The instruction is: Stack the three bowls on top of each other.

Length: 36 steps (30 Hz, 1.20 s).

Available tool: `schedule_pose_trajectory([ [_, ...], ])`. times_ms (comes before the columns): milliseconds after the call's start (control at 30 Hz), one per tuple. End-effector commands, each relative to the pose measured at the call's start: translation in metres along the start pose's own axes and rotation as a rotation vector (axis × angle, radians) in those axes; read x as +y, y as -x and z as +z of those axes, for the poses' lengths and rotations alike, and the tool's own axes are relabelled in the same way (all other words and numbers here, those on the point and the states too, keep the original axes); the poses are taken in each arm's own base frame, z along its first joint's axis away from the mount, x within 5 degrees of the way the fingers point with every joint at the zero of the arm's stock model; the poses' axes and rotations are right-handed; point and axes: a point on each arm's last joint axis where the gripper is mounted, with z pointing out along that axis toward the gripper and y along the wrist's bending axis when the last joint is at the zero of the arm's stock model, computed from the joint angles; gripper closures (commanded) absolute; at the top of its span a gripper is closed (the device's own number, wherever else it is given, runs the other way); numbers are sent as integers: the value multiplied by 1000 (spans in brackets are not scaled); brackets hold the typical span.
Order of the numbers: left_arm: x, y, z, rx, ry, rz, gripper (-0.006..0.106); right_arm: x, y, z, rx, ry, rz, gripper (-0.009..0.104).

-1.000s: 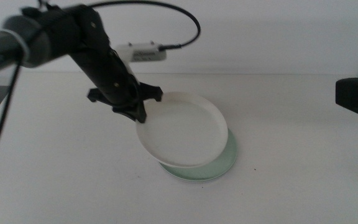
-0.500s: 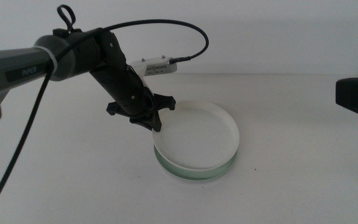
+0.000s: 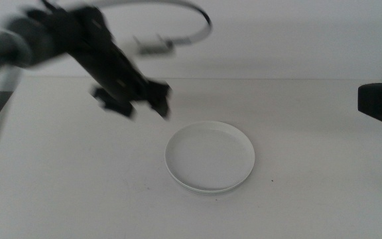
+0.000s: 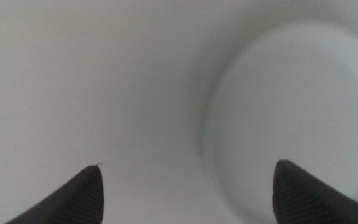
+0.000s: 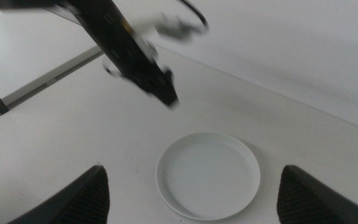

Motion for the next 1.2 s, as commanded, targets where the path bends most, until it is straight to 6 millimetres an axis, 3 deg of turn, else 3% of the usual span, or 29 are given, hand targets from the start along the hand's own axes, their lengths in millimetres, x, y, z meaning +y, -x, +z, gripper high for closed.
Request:
schedule_pose_trajectory([
  [0,8,-6,-58,-107,78,17,7,-2,-1,0,-4,-12,5,2],
  [100,22,-38,-119,-266,175,10,7,-2,-1,0,-4,-12,5,2],
  [167,32,-76,-158,-437,231,-18,7,-2,-1,0,-4,-12,5,2],
  [233,36,-112,-185,-609,281,-39,7,-2,-1,0,-4,-12,5,2],
  [333,36,-158,-209,-745,343,-66,7,-2,-1,0,-4,-12,5,2],
  [400,37,-173,-216,-755,362,-91,7,-2,-1,0,-4,-12,5,2],
  [533,37,-183,-221,-743,381,-99,7,-2,-1,0,-4,-12,5,2],
  [1000,37,-184,-220,-727,379,-99,7,-2,-3,1,4,-14,4,2],
  [1167,38,-185,-218,-718,375,-103,7,-15,-4,9,-98,-135,-39,2],
])
